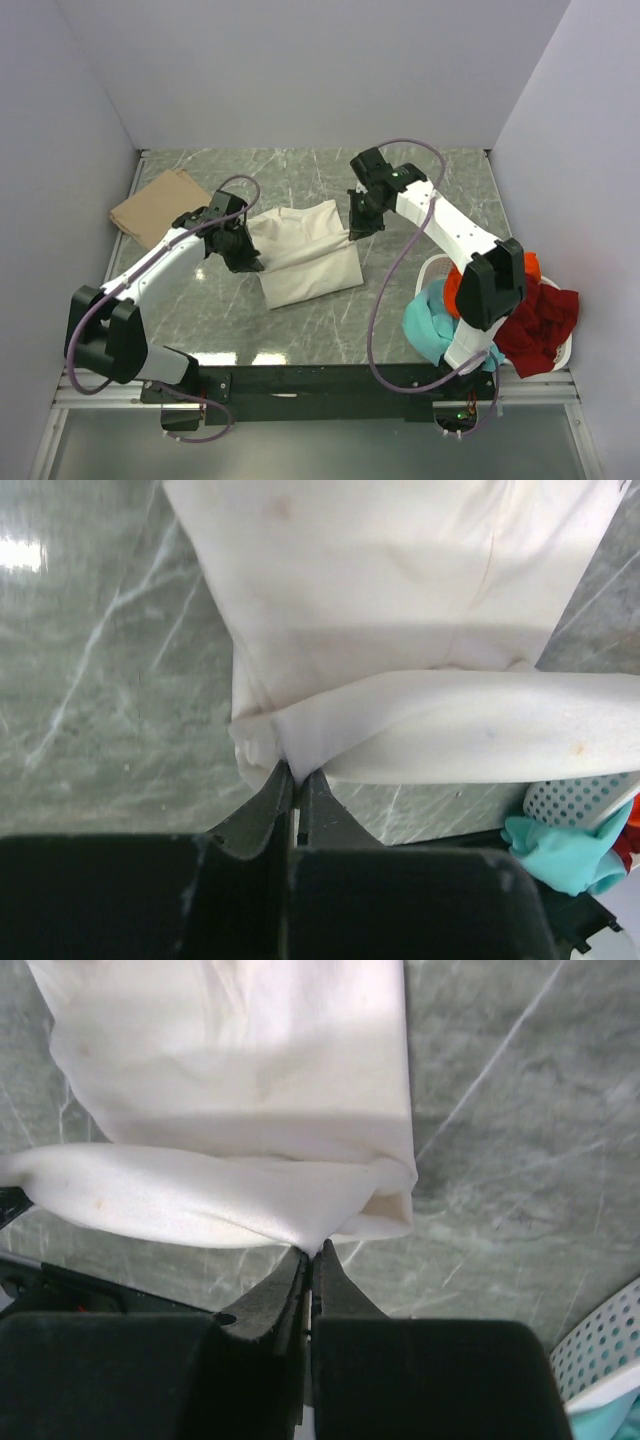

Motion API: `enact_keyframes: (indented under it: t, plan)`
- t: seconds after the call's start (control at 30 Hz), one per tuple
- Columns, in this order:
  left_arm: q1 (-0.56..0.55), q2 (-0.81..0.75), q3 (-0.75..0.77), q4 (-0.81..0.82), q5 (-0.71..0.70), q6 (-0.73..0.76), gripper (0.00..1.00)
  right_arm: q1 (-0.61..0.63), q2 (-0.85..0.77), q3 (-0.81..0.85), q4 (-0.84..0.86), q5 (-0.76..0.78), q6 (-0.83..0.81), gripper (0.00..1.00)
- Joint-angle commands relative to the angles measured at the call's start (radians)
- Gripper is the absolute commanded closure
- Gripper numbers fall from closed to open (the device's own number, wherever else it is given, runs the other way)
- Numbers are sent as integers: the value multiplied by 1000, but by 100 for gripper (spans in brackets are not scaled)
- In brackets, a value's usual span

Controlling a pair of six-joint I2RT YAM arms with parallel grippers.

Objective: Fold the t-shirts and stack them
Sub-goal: Fold the tshirt

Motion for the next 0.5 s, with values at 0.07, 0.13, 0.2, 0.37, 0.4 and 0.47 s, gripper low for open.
enact_keyframes:
  t: [0.07,0.13,0.2,0.37,0.4,0.47]
  plan:
    - [58,64,62,66,6,78,100,-46,89,139,44,88,-57,100]
    - [85,87,79,77,6,92,100,-55,136,193,45,95,-73,100]
    - [104,107,97,97,13,100,100,-60,167,245,48,105,-82,100]
    - [158,173,149,137,42,133,100,-81,262,336,57,103,-94,100]
    - [164,185,154,143,45,144,100,-81,290,371,56,102,-97,100]
    - [184,210,168,151,53,153,100,-84,319,406,54,97,-103,100]
